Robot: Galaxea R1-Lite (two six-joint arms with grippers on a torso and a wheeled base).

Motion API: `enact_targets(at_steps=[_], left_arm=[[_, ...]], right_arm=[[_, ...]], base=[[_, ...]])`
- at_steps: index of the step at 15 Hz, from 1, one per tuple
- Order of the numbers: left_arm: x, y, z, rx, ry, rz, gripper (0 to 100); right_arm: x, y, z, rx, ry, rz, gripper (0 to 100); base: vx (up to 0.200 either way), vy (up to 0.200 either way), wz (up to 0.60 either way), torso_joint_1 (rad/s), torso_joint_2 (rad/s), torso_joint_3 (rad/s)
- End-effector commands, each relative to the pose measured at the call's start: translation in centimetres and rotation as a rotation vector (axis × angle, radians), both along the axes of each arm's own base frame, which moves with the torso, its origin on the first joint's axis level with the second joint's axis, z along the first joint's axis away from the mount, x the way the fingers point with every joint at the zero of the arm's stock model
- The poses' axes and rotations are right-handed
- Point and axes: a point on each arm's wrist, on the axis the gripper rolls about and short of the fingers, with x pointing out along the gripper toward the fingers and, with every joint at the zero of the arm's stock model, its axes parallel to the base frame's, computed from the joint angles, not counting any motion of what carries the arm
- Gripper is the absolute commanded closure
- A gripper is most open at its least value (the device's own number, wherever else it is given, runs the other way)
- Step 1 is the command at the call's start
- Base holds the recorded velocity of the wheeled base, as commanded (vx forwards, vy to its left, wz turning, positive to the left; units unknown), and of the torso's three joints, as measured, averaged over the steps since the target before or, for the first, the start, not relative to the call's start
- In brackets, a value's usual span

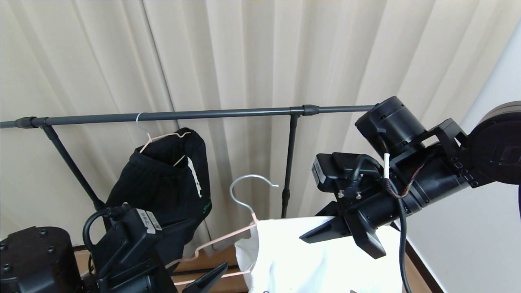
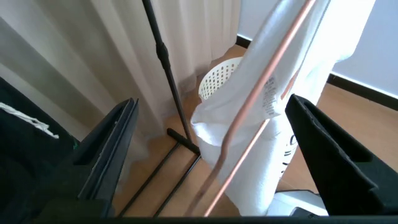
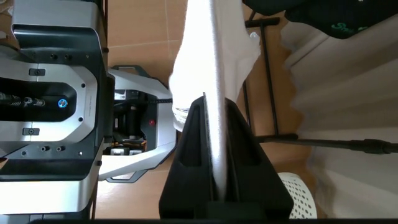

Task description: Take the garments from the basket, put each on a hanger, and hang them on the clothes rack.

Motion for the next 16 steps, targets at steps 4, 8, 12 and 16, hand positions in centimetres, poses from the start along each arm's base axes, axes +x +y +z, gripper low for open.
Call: enact_targets(at_steps=[4,8,12,16], left_arm=[[-1.4,2.8,2.6,-0.199,-0.031,0.117,0],[-0.8,3.4,2.0,-0.254,0.16,0.218,0],[0.8,1.9,2.2,-0.222,0.384,0.256,0],[2.8,-1.3,0.5,-0.151,0.552,0.386,0]], right_arm=[[-0.1,-0.2,2.2,-0.052,-0.139,-0.108,100],[-0.2,1.4,3.1,-0.129,-0.355,-0.232,100],[-0.1,1.5,2.1,-0.103,-0.434,-0.328,100],[-0.9,1.4,1.3,-0.056,-0.545,-0.403,100]], base=[[0.0,0.0,0.0,0.0,0.0,0.0],[0.0,0.0,0.0,0.0,0.0,0.0],[0.0,0.0,0.0,0.0,0.0,0.0],[0.0,0.0,0.0,0.0,0.0,0.0]])
